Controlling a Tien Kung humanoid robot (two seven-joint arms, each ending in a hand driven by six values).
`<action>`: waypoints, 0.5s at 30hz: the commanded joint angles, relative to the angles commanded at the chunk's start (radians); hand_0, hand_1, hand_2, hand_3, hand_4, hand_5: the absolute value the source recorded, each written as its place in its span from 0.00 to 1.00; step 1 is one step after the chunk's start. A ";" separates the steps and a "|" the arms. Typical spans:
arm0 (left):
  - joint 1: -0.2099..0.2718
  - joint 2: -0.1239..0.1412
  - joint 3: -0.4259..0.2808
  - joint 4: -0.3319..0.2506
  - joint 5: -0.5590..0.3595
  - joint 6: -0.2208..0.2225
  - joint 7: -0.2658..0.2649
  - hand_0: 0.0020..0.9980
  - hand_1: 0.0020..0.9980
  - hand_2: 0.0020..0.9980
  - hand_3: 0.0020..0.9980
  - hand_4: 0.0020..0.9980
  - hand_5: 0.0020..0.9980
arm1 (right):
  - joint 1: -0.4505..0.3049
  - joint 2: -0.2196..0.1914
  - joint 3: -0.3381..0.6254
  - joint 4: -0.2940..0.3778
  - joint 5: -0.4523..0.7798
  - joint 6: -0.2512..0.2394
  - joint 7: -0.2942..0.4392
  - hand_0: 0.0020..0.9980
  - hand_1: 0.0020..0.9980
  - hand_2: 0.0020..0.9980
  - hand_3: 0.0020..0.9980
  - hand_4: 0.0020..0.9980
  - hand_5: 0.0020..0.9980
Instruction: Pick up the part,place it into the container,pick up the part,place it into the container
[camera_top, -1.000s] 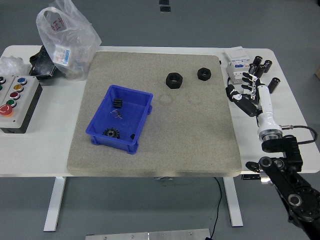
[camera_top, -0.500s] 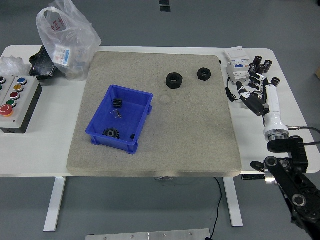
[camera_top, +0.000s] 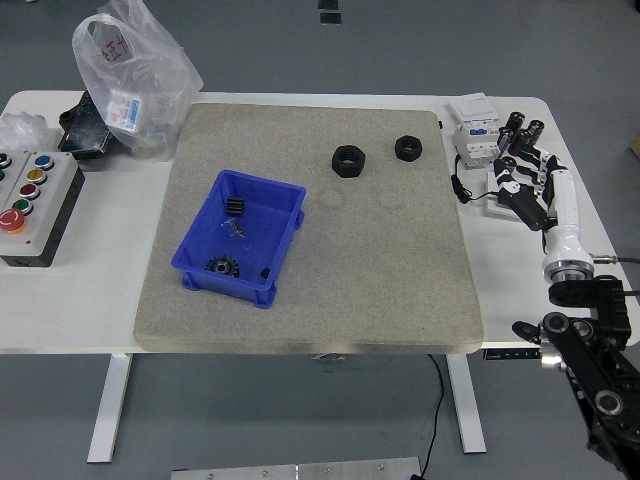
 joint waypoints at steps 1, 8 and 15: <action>-0.001 0.000 0.000 0.000 0.000 0.000 -0.001 0.61 0.63 0.60 0.63 0.63 0.26 | -0.001 0.000 0.006 0.001 0.016 0.003 0.010 0.62 0.76 0.81 0.80 0.77 0.47; -0.002 -0.003 -0.001 0.000 -0.002 0.001 -0.001 0.61 0.63 0.60 0.63 0.63 0.26 | -0.006 0.004 0.034 0.012 0.125 0.021 0.086 0.61 0.74 0.78 0.77 0.79 0.50; -0.003 -0.005 0.001 0.000 -0.006 0.001 -0.001 0.61 0.63 0.60 0.63 0.63 0.27 | -0.011 0.007 0.043 0.011 0.206 0.038 0.142 0.61 0.73 0.77 0.76 0.79 0.51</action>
